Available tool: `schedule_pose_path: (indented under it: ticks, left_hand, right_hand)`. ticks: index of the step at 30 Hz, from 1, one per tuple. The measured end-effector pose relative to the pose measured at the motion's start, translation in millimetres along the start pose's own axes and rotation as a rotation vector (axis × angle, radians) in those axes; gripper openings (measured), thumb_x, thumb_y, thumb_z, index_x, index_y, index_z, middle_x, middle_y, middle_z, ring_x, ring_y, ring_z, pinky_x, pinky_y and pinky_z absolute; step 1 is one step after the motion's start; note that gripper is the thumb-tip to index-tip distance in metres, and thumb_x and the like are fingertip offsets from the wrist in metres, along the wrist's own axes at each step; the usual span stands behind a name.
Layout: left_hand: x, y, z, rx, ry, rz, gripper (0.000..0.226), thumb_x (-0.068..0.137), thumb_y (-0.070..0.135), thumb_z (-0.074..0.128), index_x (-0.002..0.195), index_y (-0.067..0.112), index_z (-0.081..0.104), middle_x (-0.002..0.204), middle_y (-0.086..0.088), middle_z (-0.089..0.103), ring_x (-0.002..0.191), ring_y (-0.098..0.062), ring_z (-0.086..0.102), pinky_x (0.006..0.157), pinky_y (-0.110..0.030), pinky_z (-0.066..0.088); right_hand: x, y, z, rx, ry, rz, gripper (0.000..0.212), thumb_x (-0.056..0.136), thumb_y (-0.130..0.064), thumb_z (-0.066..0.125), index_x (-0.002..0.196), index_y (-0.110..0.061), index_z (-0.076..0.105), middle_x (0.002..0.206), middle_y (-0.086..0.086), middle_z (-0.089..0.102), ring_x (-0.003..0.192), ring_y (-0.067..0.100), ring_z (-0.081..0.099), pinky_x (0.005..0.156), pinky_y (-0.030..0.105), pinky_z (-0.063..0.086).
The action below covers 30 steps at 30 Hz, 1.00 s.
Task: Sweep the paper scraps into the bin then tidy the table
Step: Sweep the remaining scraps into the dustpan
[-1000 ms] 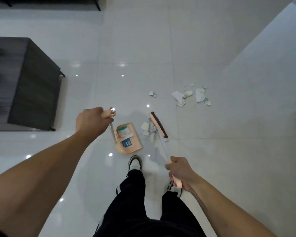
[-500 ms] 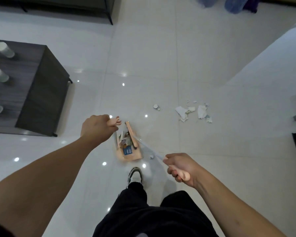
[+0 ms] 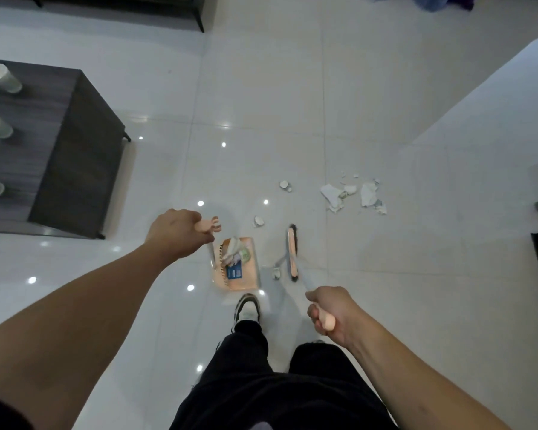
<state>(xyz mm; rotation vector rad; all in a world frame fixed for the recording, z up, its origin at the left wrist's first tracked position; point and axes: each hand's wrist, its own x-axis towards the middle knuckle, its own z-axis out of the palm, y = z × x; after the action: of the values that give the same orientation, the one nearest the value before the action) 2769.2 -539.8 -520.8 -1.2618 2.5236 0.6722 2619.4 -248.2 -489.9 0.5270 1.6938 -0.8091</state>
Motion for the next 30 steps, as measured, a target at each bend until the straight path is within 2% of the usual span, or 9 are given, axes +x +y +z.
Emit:
schedule_pose_path:
  ticks: [5,9,11,13,15,18,21,25,30]
  left_hand:
    - [-10.6,-4.9,3.3,0.013,0.056,-0.032,0.041,0.068,0.056,0.067,0.056,0.022,0.048,0.056,0.001,0.054,0.057,-0.016,0.05,0.047,-0.026,0.028]
    - [-21.1,-10.7,-1.3,0.025,0.07,-0.053,0.042,0.069,0.061,0.064,0.059,0.022,0.05,0.06,0.0,0.055,0.063,-0.021,0.052,0.05,-0.028,0.032]
    - [-31.0,-15.0,-1.5,0.017,0.082,-0.076,0.041,0.071,0.062,0.061,0.062,0.023,0.051,0.06,0.001,0.056,0.062,-0.02,0.053,0.051,-0.028,0.037]
    - [-42.9,-23.1,-0.9,-0.025,0.103,-0.123,0.04,0.073,0.062,0.061,0.064,0.023,0.053,0.06,0.002,0.057,0.062,-0.02,0.056,0.056,-0.03,0.045]
    - [-55.6,-33.9,-1.7,-0.078,0.135,-0.187,0.039,0.073,0.061,0.061,0.065,0.024,0.054,0.06,0.003,0.057,0.062,-0.019,0.056,0.057,-0.032,0.048]
    - [-80.9,-52.9,-3.7,-0.125,0.221,-0.327,0.039,0.071,0.062,0.061,0.063,0.025,0.053,0.057,0.005,0.055,0.058,-0.016,0.054,0.05,-0.027,0.036]
    - [-113.1,-70.6,-1.7,-0.181,0.304,-0.482,0.042,0.071,0.061,0.063,0.059,0.023,0.051,0.053,0.004,0.054,0.056,-0.018,0.053,0.048,-0.027,0.033]
    - [-143.1,-92.1,1.0,-0.222,0.38,-0.695,0.043,0.071,0.063,0.062,0.061,0.022,0.054,0.054,0.002,0.057,0.061,-0.021,0.055,0.051,-0.03,0.039]
    - [-152.9,-111.9,14.0,-0.28,0.395,-0.791,0.049,0.069,0.064,0.063,0.058,0.018,0.05,0.05,-0.001,0.054,0.057,-0.023,0.056,0.052,-0.035,0.048]
  right_hand:
    - [-2.2,4.6,-8.9,0.256,-0.192,0.047,0.015,0.096,-0.014,0.055,0.11,-0.011,0.05,0.056,0.002,0.043,0.034,0.007,0.036,0.029,0.016,0.027]
    - [-7.4,-9.4,-2.1,0.035,-0.172,-0.11,0.039,0.092,-0.014,0.062,0.13,-0.013,0.054,0.056,0.004,0.047,0.038,0.011,0.037,0.033,0.017,0.028]
    - [-9.3,-21.4,6.0,-0.079,-0.138,-0.18,0.043,0.09,-0.012,0.063,0.132,-0.015,0.053,0.054,0.004,0.049,0.038,0.013,0.038,0.035,0.018,0.029]
    - [-6.5,-35.5,12.2,-0.181,-0.089,-0.228,0.04,0.09,-0.009,0.062,0.127,-0.021,0.051,0.052,0.004,0.049,0.035,0.013,0.039,0.036,0.018,0.031]
    - [0.6,-51.0,15.9,-0.283,-0.05,-0.267,0.031,0.091,-0.005,0.059,0.119,-0.018,0.052,0.054,0.006,0.048,0.033,0.013,0.039,0.036,0.018,0.032]
    - [21.2,-77.0,21.6,-0.42,-0.03,-0.312,0.022,0.09,0.001,0.056,0.109,-0.01,0.055,0.061,0.01,0.048,0.032,0.015,0.039,0.037,0.018,0.033]
    - [41.2,-99.2,33.7,-0.486,-0.039,-0.329,0.012,0.087,0.006,0.056,0.091,-0.006,0.055,0.059,0.009,0.043,0.033,0.016,0.037,0.038,0.018,0.032]
    - [65.2,-118.7,58.9,-0.576,-0.062,-0.337,0.012,0.087,0.006,0.057,0.087,-0.006,0.054,0.062,0.01,0.044,0.038,0.018,0.04,0.039,0.02,0.032]
    - [93.4,-143.5,100.0,-0.745,-0.073,-0.379,0.017,0.085,0.005,0.055,0.076,-0.008,0.051,0.062,0.008,0.042,0.034,0.018,0.04,0.039,0.02,0.031]
